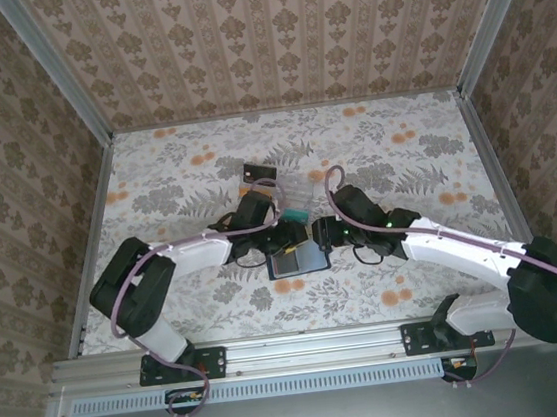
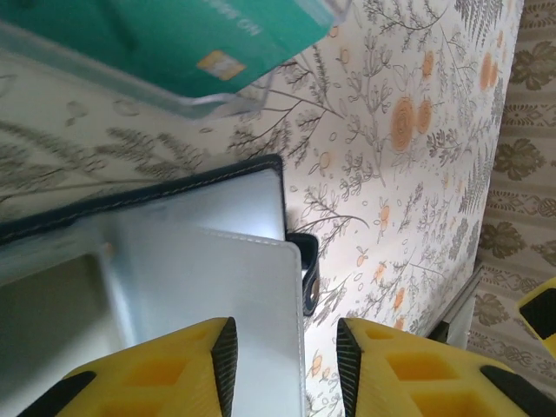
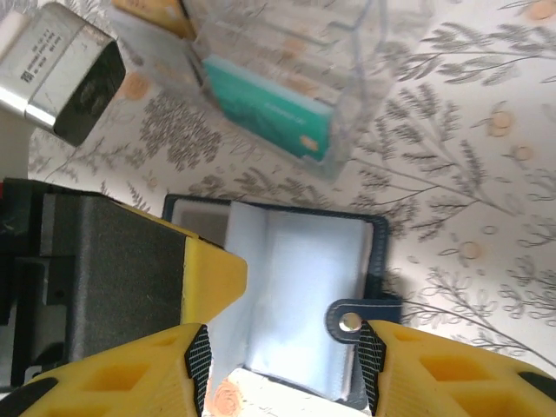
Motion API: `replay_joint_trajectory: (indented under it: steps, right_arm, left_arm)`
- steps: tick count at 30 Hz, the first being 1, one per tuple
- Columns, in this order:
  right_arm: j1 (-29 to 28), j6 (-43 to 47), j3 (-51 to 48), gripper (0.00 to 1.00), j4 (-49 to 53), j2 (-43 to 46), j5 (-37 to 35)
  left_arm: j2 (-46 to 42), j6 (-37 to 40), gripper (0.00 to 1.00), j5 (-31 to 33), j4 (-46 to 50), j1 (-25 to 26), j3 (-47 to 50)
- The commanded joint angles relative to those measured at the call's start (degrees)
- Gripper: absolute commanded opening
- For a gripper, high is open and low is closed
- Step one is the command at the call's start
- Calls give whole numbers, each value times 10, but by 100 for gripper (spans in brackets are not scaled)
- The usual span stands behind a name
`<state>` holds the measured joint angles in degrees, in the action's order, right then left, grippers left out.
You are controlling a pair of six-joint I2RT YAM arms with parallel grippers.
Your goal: Take the credit cards out of the card holder
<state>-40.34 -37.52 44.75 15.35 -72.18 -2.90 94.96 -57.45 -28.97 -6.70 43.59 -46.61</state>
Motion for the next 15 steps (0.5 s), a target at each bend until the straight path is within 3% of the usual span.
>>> replay_joint_trajectory:
  steps: [1, 7, 15]
  right_arm:
    - [6, -16, -9, 52, 4, 14, -33]
    - [8, -16, 0, 52, 12, 7, -18]
    - [-8, -12, 45, 52, 15, -64, 52]
  left_arm:
    - [24, 8, 40, 5, 30, 8, -31]
    - [7, 29, 46, 16, 56, 6, -32]
    - [-107, 53, 53, 68, 141, -49, 24]
